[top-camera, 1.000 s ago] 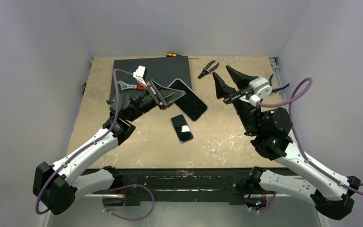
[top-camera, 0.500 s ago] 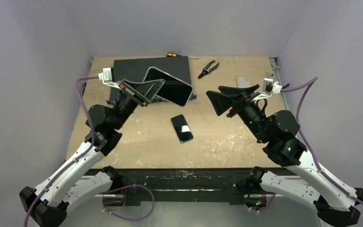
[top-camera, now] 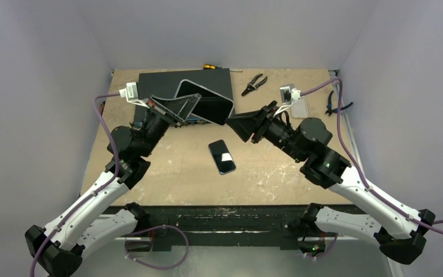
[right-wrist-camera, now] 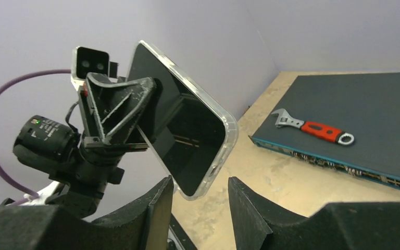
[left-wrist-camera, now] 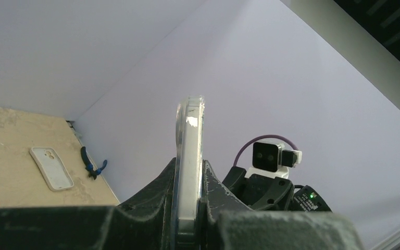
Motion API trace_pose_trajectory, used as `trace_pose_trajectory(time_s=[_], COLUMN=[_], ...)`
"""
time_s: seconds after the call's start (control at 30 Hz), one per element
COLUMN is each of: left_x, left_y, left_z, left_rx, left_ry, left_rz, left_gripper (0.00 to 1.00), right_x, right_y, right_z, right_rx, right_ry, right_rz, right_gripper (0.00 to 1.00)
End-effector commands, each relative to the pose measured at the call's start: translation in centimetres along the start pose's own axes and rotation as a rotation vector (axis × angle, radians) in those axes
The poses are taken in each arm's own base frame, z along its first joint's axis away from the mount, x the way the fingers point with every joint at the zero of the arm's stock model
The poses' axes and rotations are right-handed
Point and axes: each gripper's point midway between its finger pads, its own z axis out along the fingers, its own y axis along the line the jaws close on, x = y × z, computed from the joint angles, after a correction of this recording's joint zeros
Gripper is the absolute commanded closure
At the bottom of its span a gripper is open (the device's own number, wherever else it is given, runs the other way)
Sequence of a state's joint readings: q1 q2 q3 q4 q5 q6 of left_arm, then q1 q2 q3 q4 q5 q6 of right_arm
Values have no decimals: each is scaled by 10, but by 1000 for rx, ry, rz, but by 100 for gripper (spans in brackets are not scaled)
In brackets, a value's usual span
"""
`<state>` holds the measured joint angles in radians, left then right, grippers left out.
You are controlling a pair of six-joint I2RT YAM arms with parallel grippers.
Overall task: Take the phone out of the phone case
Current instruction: Remove the phone case from the phone.
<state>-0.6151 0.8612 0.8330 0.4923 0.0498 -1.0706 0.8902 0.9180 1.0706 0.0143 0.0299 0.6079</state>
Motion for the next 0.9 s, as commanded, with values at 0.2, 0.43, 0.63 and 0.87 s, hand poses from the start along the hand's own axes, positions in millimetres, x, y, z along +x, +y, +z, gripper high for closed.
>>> trace_pose_trajectory(time_s=[0.2,0.43,0.63,0.87], left_x=[-25,-25,-25,-21], left_y=[-33,-36,-39,-40], left_z=[-4,-8,-10,-14], left_rx=[108,119,133,160], left_ry=[-89,-89,-86,-76], left_rz=[34,21,17,-24], left_gripper=[100,100,100,100], right_x=[-39,-51,-41,-31], right_y=[2,-5,3,12], right_z=[-10,-9,-1,9], right_rx=[20,-133,-218,-371], right_ry=[-157,-150,-116,-86], right_rz=[62,215,265,395], right_gripper=[44,42,41,39])
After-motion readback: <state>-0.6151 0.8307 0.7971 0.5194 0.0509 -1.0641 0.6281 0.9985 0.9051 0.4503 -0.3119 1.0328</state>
